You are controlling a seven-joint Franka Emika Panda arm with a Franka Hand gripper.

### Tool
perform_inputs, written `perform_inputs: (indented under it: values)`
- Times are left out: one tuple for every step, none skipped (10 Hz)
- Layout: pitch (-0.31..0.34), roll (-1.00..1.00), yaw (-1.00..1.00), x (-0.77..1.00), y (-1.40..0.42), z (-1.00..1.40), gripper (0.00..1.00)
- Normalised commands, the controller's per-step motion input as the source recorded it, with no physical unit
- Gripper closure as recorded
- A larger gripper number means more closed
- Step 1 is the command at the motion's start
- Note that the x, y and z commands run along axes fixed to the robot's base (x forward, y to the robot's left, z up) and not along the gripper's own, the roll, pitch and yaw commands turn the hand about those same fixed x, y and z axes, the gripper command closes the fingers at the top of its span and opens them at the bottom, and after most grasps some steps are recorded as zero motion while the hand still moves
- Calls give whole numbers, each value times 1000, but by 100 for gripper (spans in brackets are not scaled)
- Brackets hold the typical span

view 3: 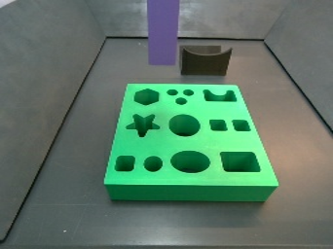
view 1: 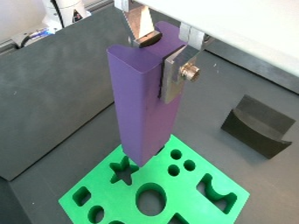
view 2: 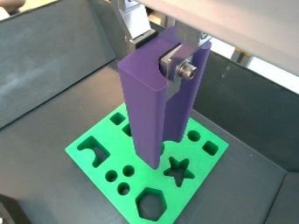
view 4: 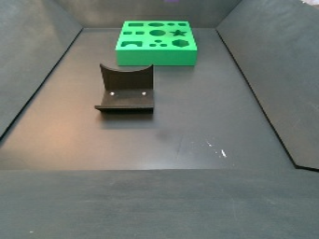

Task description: Insert the arch object.

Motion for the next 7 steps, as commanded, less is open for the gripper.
perform_inputs:
  values:
    - [0, 60, -466, 734, 3, -97, 100]
    - [0, 63, -446, 757, 0, -100, 100]
    - [-6, 87, -446, 769, 6, -160, 100]
    - [-13, 123, -440, 786, 11, -243, 100]
    - [-20, 131, -466, 766, 20, -269, 100]
    - [-31, 137, -646, 574, 43, -280, 100]
    - [-16, 131, -869, 326, 43, -217, 100]
